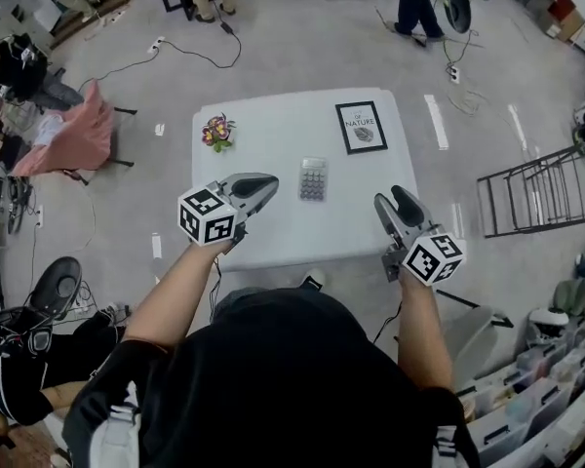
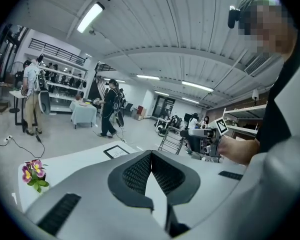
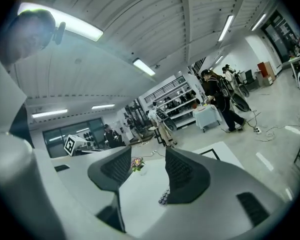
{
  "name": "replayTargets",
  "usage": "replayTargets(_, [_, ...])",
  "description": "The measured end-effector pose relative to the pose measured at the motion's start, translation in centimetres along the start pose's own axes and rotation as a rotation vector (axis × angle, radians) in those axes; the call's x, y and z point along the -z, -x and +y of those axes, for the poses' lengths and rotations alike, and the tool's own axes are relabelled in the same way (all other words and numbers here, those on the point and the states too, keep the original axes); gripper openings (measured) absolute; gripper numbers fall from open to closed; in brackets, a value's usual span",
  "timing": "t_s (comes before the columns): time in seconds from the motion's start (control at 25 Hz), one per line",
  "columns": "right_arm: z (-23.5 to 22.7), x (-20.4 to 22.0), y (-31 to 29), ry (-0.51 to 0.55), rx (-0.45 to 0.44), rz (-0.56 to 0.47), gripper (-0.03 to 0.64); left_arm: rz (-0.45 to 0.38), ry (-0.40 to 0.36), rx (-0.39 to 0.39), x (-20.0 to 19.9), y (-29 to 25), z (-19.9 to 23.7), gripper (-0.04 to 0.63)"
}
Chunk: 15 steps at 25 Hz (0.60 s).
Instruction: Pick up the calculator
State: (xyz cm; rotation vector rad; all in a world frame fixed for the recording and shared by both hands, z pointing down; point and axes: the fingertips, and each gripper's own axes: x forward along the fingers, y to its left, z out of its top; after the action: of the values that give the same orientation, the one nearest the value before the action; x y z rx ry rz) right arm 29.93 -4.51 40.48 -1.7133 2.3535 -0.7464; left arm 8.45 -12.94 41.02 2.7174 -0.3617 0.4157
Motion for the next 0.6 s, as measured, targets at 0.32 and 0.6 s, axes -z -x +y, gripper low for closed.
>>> replayTargets(0.32, [-2.6,0.8,-2.1,-0.023,-0.063,0.068,0.233,0.034,0.039,-0.047,2.3,-0.7,-0.4,0.02])
replayTargets(0.6, [-4.1,2.6,-4.6,-0.055,-0.087,0.136,0.238,0.055,0.084,-0.057,4.6,-1.5,0.5,0.02])
